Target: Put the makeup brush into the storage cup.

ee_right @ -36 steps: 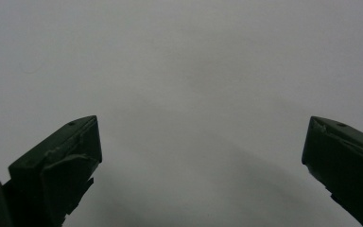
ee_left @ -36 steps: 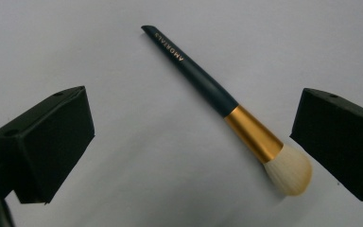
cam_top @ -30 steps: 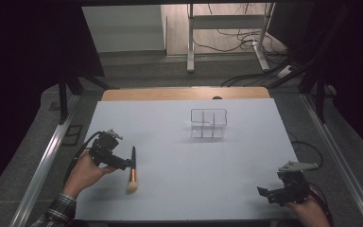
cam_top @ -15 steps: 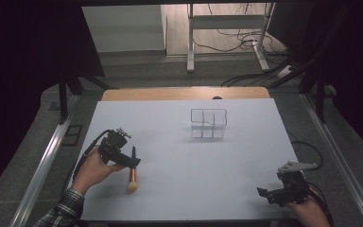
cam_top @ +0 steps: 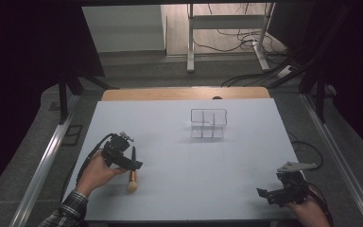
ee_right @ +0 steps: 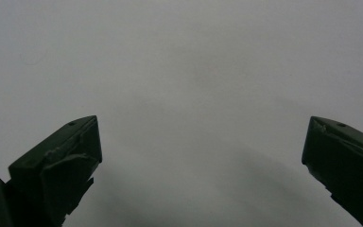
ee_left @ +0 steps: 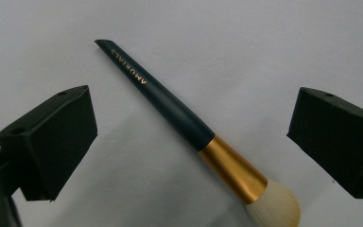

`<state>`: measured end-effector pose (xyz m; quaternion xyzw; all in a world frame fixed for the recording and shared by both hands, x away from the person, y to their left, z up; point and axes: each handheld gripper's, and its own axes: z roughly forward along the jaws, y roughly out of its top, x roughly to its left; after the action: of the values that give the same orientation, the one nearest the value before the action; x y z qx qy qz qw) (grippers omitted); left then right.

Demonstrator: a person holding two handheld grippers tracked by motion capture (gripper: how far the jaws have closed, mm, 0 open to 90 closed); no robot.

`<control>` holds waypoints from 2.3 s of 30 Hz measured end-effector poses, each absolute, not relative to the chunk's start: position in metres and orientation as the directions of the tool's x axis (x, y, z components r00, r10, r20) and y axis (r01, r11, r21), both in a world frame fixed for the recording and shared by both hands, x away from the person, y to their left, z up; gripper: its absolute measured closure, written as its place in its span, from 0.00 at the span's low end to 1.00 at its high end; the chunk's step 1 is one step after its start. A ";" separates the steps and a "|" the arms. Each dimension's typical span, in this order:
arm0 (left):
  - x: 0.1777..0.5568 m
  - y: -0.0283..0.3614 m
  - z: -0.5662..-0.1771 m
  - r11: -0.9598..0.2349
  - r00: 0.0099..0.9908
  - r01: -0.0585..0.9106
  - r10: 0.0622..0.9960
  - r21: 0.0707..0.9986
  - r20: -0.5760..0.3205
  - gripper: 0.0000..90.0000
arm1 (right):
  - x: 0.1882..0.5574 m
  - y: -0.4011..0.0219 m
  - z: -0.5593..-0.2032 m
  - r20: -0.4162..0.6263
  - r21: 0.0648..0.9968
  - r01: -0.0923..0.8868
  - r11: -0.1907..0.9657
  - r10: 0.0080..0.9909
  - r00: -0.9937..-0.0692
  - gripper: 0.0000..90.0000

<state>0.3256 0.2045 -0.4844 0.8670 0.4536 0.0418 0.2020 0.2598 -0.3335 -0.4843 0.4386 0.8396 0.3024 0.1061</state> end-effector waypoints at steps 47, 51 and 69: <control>0.311 0.199 -0.511 -0.603 0.639 0.757 0.763 0.253 -0.092 0.80 | 0.259 -0.331 -0.487 0.074 0.577 0.669 0.469 0.786 -0.614 0.00; 0.309 0.201 -0.512 -0.594 0.637 0.755 0.764 0.278 -0.099 0.80 | 0.259 -0.330 -0.487 0.075 0.573 0.672 0.470 0.786 -0.614 0.00; 0.307 0.206 -0.502 -0.556 0.625 0.750 0.773 0.358 -0.109 0.80 | 0.259 -0.330 -0.487 0.073 0.571 0.669 0.477 0.782 -0.619 0.00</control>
<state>0.3074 0.2058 -0.5018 0.8814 0.4322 0.0306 0.1880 0.2592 -0.3303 -0.4875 0.4248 0.8535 0.2851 0.0991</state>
